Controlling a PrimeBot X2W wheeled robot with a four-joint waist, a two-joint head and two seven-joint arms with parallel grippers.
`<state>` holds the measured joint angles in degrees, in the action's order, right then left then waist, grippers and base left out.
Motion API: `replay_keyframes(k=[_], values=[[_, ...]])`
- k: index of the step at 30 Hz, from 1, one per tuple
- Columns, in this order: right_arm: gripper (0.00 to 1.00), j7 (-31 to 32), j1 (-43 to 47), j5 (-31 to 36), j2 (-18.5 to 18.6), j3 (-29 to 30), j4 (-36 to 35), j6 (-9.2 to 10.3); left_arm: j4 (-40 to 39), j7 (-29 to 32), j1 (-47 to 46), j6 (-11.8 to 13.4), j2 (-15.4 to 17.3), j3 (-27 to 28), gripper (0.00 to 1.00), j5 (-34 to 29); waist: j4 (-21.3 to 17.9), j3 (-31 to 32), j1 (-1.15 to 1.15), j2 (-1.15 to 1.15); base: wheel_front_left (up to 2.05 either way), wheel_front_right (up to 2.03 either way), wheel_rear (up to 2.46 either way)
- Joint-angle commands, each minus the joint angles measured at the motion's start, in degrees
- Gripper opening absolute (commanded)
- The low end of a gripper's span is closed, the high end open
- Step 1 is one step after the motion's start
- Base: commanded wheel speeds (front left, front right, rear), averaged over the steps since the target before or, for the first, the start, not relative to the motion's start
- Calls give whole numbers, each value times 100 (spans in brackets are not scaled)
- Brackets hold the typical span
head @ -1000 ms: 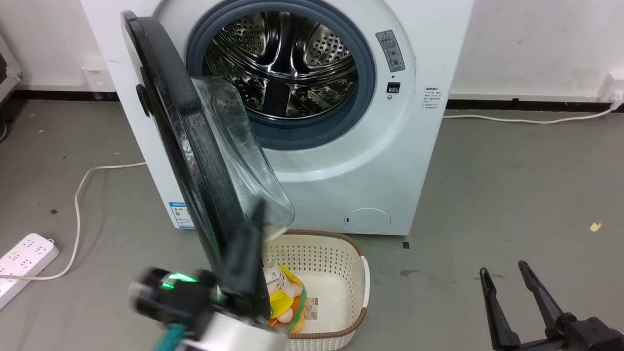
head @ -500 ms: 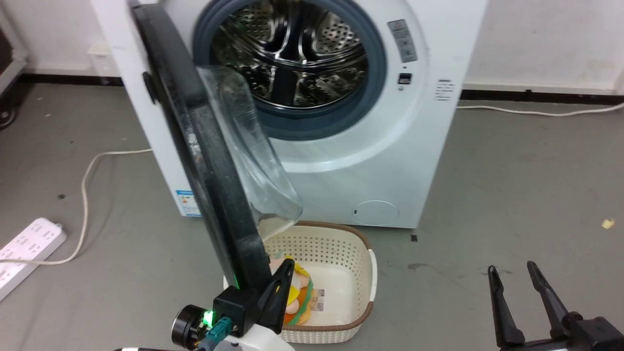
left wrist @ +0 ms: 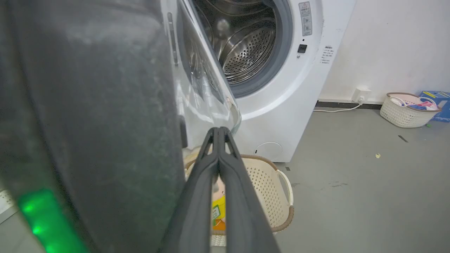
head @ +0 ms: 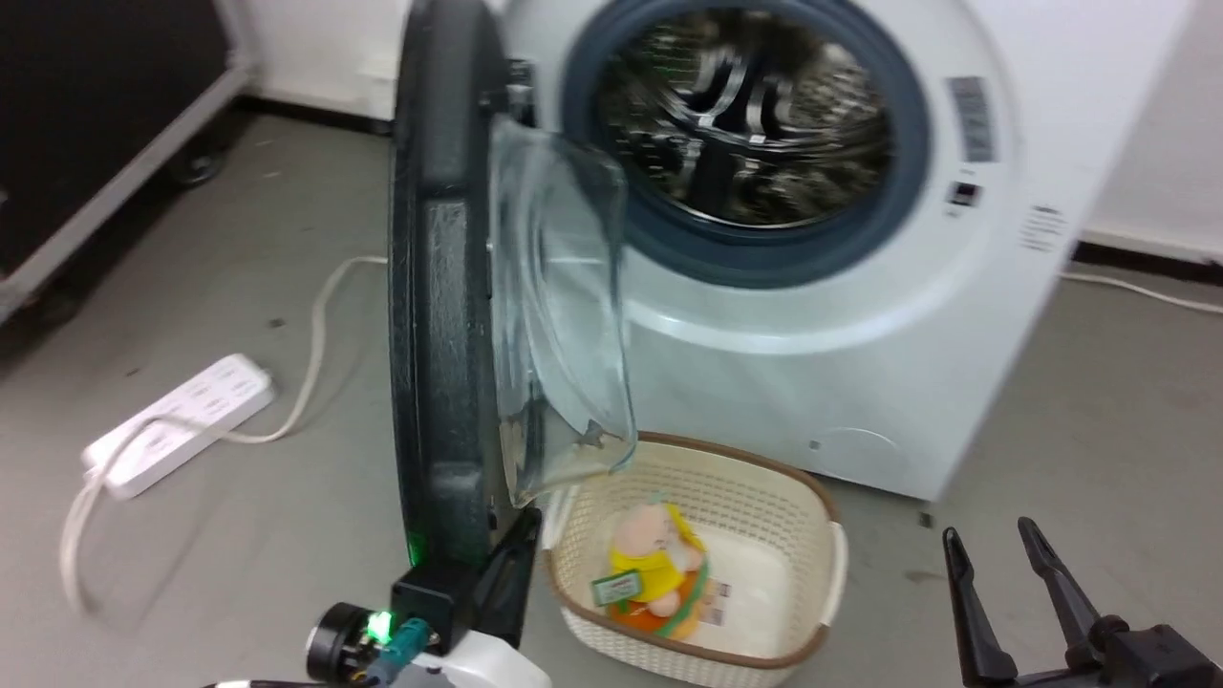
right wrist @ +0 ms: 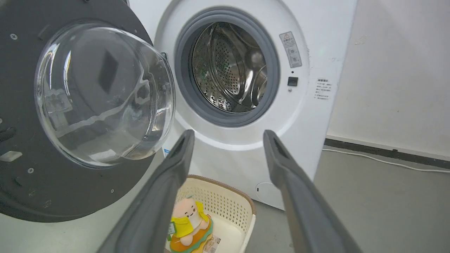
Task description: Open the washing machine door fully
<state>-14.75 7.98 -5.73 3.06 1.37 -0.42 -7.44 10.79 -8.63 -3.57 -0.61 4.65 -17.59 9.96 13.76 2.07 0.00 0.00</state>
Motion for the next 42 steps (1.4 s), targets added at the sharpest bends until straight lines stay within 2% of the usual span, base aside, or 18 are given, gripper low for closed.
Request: replay_keyframes(k=[1, 9, 14, 23, 28, 29, 33, 42], values=[[100, -25, 57, -63, -18, -31, 17, -5, -19, -10, -28, 46, 61, 76, 0, 54, 427, 9, 0, 0, 0, 0, 0], [100, -25, 15, 25, -18, -209, 59, -5, 50, -96, -168, 129, 312, 518, 0, 312, 1042, -281, 0, 0, 0, 0, 0], [100, -25, -94, 113, 43, -309, 71, -5, 141, -207, -379, 160, 424, 774, 0, 460, 1159, -557, 0, 0, 0, 0, 0], [100, -25, -410, 160, 387, -460, 50, -5, 600, -389, -1041, 158, 890, 1440, 0, 786, 1045, -1288, 0, 0, 0, 0, 0], [100, -25, -504, 167, 550, -461, 36, -5, 1050, -435, -1412, 127, 1250, 1842, 0, 995, 926, -1609, 0, 0, 0, 0, 0], [100, -25, -542, 166, 624, -444, 24, -5, 1387, -467, -1621, 99, 1451, 2080, 0, 1142, 861, -1753, 0, 0, 0, 0, 0], [100, -25, -592, 168, 697, -442, 15, -5, 1768, -538, -1872, 13, 1618, 2345, 0, 1342, 784, -1887, 0, 0, 0, 0, 0], [100, -25, -655, 176, 796, -391, -11, -5, 2399, -624, -2326, -128, 1824, 2559, 0, 1386, 698, -2012, 0, 0, 0, 0, 0]])
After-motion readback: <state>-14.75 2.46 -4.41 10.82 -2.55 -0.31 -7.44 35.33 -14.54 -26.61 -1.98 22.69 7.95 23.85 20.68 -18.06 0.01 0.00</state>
